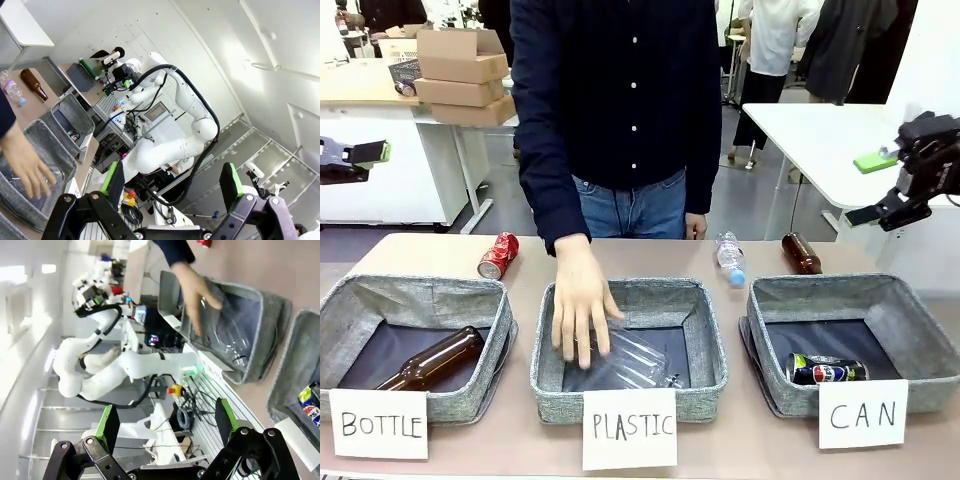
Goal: Sort the can waste into the basket.
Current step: Pick up the can waste from the table and place it in the right Fabric basket.
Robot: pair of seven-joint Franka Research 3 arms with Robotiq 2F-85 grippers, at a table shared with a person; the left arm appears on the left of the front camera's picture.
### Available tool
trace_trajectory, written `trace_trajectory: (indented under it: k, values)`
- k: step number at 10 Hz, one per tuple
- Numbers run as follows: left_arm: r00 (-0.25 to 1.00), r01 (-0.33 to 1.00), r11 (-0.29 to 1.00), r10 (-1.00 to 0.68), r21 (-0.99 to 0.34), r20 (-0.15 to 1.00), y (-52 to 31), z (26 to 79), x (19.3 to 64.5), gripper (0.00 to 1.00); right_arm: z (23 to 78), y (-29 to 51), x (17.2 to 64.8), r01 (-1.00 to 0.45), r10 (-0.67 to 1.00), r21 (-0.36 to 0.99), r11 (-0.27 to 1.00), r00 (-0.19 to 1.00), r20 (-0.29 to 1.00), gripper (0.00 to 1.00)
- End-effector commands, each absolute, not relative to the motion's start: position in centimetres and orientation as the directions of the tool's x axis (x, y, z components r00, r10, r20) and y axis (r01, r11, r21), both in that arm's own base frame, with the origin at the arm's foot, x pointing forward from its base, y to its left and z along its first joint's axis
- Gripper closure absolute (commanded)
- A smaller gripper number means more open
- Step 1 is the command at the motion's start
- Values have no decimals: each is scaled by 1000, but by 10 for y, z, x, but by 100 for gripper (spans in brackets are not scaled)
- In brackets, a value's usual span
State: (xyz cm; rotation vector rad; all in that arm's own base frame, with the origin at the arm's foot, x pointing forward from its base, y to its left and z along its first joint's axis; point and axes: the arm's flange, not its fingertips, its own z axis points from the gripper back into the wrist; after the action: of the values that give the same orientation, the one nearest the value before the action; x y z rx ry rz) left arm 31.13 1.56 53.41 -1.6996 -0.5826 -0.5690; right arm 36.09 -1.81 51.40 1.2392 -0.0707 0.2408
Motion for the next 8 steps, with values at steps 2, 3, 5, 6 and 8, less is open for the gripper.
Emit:
trace_trajectory:
  k: [2,3,5,6,8]
  values:
    - [741,668,-202,91,-716,665,14,536,311,0,517,-25,364,-253,157,910,328,965,211,0]
    - [741,668,-202,91,-716,665,14,536,311,0,517,-25,364,-253,157,910,328,965,211,0]
    - [741,668,-202,91,-716,665,14,536,311,0,517,-25,364,-253,157,910,328,965,211,0]
    - [741,668,-202,91,-716,665,14,536,311,0,517,-25,364,-253,157,910,328,965,211,0]
    - [756,652,-184,78,-736,650,16,534,311,0,517,-25,364,-253,157,910,328,965,211,0]
